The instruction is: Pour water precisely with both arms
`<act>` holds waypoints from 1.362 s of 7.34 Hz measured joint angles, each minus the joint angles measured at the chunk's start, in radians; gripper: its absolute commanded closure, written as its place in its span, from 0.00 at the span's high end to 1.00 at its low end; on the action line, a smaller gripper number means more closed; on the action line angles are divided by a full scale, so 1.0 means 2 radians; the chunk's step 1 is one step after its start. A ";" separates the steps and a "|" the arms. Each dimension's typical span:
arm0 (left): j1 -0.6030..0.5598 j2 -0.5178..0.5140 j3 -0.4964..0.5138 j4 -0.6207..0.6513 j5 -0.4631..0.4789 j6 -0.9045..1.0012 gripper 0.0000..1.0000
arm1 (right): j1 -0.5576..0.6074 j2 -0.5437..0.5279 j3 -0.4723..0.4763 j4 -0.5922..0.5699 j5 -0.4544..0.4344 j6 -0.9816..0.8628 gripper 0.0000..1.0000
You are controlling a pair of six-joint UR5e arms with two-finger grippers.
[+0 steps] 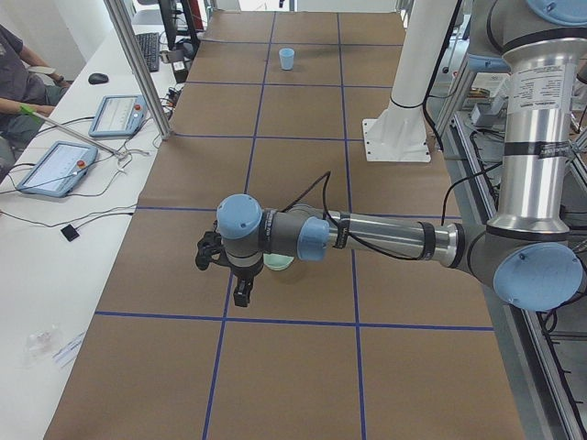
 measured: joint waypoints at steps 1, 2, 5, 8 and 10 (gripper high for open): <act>0.000 0.003 0.000 -0.001 -0.001 -0.006 1.00 | 0.000 -0.003 0.000 -0.001 0.002 0.000 1.00; -0.001 0.006 -0.005 0.000 0.000 -0.009 1.00 | 0.000 -0.009 -0.001 -0.001 0.004 0.001 1.00; -0.001 0.006 -0.008 0.002 0.002 -0.013 1.00 | 0.000 -0.022 0.005 0.001 0.010 0.000 1.00; -0.001 0.005 -0.008 0.002 0.002 -0.013 1.00 | 0.000 -0.022 0.008 0.001 0.011 0.000 1.00; 0.000 0.001 -0.007 0.002 0.002 -0.013 1.00 | 0.000 -0.022 0.011 0.001 0.013 0.000 1.00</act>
